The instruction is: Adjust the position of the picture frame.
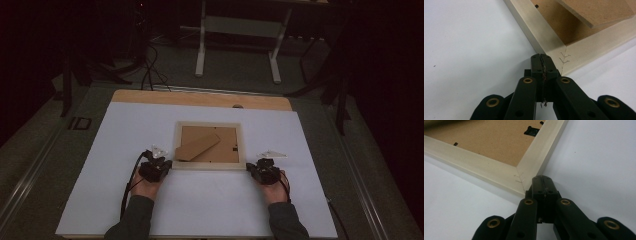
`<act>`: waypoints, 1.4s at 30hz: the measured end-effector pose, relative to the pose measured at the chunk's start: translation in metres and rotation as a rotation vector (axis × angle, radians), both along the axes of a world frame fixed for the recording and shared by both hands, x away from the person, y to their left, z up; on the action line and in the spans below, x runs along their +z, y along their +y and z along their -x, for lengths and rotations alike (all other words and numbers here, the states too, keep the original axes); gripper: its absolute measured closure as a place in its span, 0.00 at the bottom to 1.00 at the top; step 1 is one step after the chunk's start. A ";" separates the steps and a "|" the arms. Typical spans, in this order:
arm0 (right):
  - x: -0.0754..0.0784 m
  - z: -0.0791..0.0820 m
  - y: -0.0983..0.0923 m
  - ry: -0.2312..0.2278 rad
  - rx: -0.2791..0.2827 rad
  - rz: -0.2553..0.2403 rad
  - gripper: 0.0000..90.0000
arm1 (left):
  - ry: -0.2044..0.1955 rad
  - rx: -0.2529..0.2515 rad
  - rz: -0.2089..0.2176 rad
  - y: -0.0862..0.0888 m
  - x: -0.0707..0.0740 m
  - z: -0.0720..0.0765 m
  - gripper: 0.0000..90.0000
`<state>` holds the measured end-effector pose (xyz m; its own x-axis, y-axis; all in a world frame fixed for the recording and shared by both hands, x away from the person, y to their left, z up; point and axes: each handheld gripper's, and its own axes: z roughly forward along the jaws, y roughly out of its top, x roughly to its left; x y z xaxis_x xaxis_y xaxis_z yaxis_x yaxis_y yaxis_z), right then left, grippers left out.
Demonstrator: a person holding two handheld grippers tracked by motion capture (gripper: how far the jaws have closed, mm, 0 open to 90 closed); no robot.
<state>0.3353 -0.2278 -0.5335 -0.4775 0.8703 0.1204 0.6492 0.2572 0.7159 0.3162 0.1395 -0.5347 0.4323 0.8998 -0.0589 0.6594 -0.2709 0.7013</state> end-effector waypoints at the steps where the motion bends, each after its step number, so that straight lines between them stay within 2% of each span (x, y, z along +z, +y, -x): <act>1: 0.000 0.000 0.000 0.001 0.001 -0.001 1.00 | -0.002 -0.001 0.000 0.000 0.000 0.000 1.00; 11: 0.000 0.000 -0.001 0.004 0.003 -0.010 1.00 | -0.008 -0.010 0.007 0.002 -0.001 0.002 1.00; 14: -0.001 -0.001 -0.002 0.000 0.004 -0.015 1.00 | -0.011 -0.009 0.022 0.003 -0.002 0.002 1.00; 19: 0.004 0.000 -0.006 -0.036 -0.018 0.003 1.00 | -0.004 -0.010 0.028 0.006 -0.001 0.003 0.95; 28: 0.012 0.003 -0.019 -0.065 -0.043 -0.030 0.95 | 0.001 0.008 0.048 0.010 0.000 0.002 0.91; 37: 0.013 0.004 -0.021 -0.075 -0.042 -0.034 0.93 | 0.005 0.048 0.111 0.021 0.006 0.001 0.85; 38: 0.013 0.004 -0.020 -0.074 -0.040 -0.031 0.93 | 0.007 0.051 0.130 0.024 0.008 0.001 0.85; 42: 0.014 0.005 -0.018 -0.080 -0.031 -0.023 0.93 | -0.014 0.041 0.137 0.025 0.018 0.001 0.83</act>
